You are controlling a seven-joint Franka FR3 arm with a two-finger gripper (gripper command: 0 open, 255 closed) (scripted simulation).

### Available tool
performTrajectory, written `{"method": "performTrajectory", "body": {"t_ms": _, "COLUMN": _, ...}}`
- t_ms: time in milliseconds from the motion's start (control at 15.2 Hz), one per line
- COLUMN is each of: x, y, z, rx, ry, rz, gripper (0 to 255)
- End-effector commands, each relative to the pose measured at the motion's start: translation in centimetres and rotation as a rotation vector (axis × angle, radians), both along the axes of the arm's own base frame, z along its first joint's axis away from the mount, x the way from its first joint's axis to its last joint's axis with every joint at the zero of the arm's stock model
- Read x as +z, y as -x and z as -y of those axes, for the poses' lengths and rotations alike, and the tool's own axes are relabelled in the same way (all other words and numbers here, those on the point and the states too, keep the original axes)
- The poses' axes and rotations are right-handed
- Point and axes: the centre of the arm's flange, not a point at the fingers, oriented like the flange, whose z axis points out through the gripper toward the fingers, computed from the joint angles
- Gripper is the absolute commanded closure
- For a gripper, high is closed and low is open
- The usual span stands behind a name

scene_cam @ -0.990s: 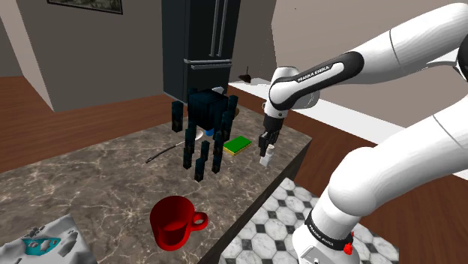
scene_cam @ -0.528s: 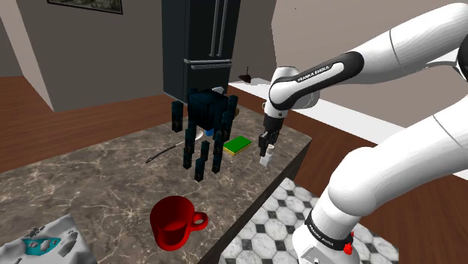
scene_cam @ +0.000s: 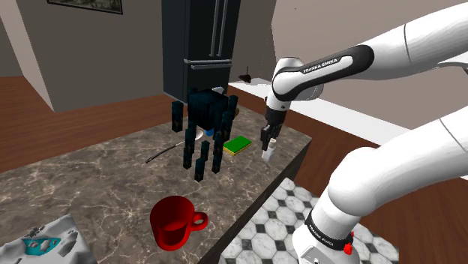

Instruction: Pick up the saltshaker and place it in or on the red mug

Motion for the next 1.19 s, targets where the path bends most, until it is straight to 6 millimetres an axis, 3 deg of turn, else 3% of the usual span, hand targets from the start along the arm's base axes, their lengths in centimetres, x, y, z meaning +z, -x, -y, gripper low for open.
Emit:
{"method": "performTrajectory", "body": {"t_ms": 0, "x": 1.2, "y": 0.0, "z": -0.1, "rx": 0.000, "ry": 0.000, "rz": -0.001, "gripper": 255}}
{"method": "performTrajectory", "body": {"t_ms": 1122, "x": 10.2, "y": 0.0, "z": -0.1, "rx": 0.000, "ry": 0.000, "rz": -0.001, "gripper": 255}}
